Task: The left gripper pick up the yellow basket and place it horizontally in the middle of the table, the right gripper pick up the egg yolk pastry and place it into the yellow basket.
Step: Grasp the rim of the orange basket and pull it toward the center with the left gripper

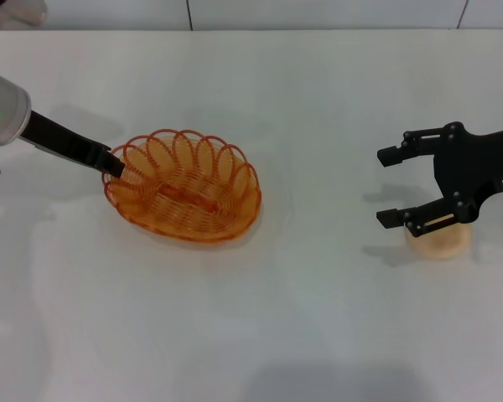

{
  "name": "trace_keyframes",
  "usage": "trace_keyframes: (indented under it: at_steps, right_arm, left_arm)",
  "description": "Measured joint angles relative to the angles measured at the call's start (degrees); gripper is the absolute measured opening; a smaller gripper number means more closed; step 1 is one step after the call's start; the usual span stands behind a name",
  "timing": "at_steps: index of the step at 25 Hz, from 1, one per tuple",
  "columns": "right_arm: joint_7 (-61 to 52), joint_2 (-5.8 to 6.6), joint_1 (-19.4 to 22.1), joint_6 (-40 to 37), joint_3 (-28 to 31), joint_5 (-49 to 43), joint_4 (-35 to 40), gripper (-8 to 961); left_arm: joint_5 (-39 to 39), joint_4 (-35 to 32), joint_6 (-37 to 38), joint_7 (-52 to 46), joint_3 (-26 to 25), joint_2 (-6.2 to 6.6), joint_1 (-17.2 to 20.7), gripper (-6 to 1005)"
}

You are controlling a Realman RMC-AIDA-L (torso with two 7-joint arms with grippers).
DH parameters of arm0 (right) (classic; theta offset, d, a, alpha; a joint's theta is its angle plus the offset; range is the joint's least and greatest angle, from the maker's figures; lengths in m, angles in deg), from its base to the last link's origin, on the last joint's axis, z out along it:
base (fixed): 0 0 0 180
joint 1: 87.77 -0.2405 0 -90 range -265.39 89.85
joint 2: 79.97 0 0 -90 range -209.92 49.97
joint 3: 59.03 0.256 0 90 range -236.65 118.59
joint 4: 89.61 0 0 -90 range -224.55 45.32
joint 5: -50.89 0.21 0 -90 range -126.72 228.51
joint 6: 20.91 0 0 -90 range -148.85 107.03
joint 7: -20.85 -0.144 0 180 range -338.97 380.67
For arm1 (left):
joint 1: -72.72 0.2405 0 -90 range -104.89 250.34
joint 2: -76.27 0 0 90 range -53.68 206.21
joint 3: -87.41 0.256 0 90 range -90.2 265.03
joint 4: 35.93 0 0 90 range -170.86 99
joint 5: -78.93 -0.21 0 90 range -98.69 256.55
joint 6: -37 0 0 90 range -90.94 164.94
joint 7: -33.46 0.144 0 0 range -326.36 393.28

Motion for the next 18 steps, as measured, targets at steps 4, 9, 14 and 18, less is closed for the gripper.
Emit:
trace_keyframes:
  at_steps: [4, 9, 14, 18]
  right_arm:
    - [-0.17, 0.05, -0.01, 0.03, 0.00, 0.00, 0.06, 855]
    - [-0.21, 0.08, -0.01, 0.03, 0.00, 0.00, 0.09, 855]
    - [-0.02, 0.06, -0.01, 0.02, 0.00, 0.00, 0.12, 855]
    - [-0.01, 0.05, 0.09, -0.14, 0.01, 0.00, 0.12, 855]
  left_arm:
    - [0.11, 0.00, 0.00, 0.11, -0.01, -0.01, -0.02, 287]
    - [0.15, 0.31, -0.20, 0.78, -0.20, -0.10, -0.06, 133]
    - [0.18, 1.23, -0.69, 0.83, -0.04, -0.31, -0.10, 48]
    - [1.06, 0.99, -0.32, 0.83, -0.36, -0.38, -0.08, 47]
